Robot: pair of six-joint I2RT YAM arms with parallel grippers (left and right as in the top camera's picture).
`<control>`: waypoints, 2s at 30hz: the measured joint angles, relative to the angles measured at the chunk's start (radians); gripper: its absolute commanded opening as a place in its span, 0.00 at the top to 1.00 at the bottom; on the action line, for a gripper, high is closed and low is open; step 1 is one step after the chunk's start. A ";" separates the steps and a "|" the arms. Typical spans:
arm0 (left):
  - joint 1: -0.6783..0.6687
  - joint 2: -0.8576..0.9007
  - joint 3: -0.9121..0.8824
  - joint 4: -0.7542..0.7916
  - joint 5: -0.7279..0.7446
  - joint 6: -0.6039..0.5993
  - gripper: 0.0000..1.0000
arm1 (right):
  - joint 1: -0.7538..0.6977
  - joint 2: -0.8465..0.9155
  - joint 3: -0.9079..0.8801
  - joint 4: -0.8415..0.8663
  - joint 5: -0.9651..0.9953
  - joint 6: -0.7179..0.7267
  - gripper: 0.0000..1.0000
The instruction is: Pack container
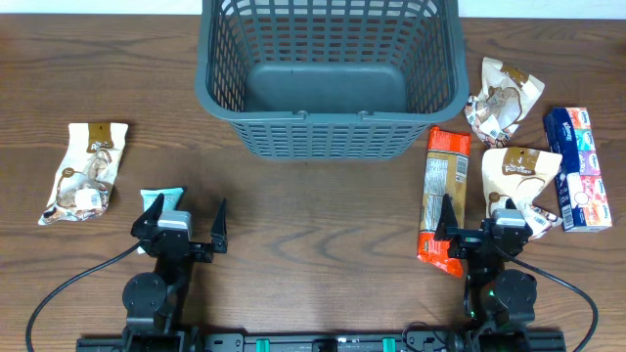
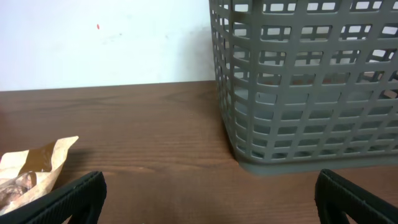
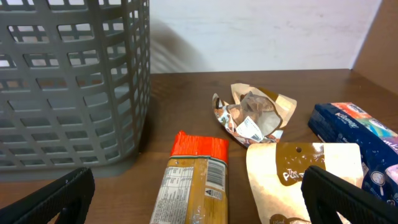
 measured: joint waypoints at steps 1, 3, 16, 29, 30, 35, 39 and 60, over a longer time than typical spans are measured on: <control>0.000 0.000 0.000 0.000 0.000 0.000 0.02 | 0.000 0.000 0.000 0.000 0.000 0.000 0.01; 0.000 0.000 0.000 0.000 0.000 0.000 0.01 | 0.000 0.000 0.000 0.000 0.000 0.000 0.01; 0.000 0.000 0.000 0.000 0.000 0.000 0.01 | 0.000 0.000 0.000 -0.003 -0.001 0.000 0.01; 0.000 0.008 0.000 0.000 -0.001 0.000 0.01 | 0.000 0.129 0.242 -0.214 -0.120 0.113 0.01; 0.000 0.014 0.000 0.000 0.000 0.000 0.01 | 0.000 0.164 0.300 -0.272 -0.129 0.116 0.01; 0.000 0.065 0.000 0.000 0.000 0.000 0.01 | -0.009 0.439 0.695 -0.656 -0.174 0.129 0.01; 0.000 0.099 0.000 0.000 0.000 0.000 0.01 | -0.014 0.679 0.991 -0.986 -0.188 0.135 0.01; 0.000 0.110 0.000 0.000 0.000 0.000 0.01 | -0.042 1.331 1.323 -1.188 -0.140 0.192 0.01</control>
